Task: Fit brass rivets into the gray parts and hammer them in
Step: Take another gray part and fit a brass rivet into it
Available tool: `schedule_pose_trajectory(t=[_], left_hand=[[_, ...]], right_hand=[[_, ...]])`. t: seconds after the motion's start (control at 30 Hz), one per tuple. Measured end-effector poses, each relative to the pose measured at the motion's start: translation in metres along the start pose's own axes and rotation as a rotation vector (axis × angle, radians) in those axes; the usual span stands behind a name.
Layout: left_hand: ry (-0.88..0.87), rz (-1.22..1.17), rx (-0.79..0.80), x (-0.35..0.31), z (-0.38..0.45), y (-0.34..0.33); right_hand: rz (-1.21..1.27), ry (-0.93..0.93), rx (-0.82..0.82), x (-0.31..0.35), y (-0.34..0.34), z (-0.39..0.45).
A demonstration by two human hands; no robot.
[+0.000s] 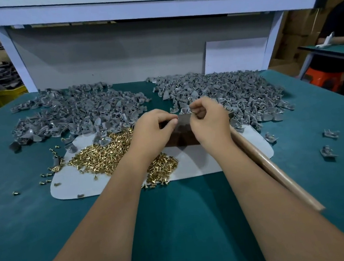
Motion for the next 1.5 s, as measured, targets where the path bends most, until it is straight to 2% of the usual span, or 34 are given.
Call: schedule_pose_trajectory(t=[0.2,0.43,0.8,0.9,1.5], left_hand=[[0.114,-0.189,0.01,0.005,-0.001,-0.006],[0.212,-0.197,-0.008,0.019,0.001,-0.005],[0.181,-0.164,0.002,0.014,0.0,-0.006],[0.178,-0.133,-0.002,0.014,0.0,-0.005],[0.171,-0.135,0.006,0.009,-0.002,-0.004]], right_hand=[[-0.055,0.018,0.045,-0.002,-0.006,0.003],[0.062,-0.055,0.029,-0.004,-0.004,0.003],[0.168,-0.081,0.113,0.0,-0.012,0.005],[0.11,-0.075,0.185,0.002,-0.02,0.002],[0.016,-0.074,0.225,0.002,-0.017,0.004]])
Point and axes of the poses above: each hand's wrist, its own z-axis towards the middle knuckle, its own y-axis out of the back of the hand, x = y × z, the point moved 7 cm from there along z, towards the middle knuckle, and after that the axes turned 2 degrees about -x, right-handed, at the moved point
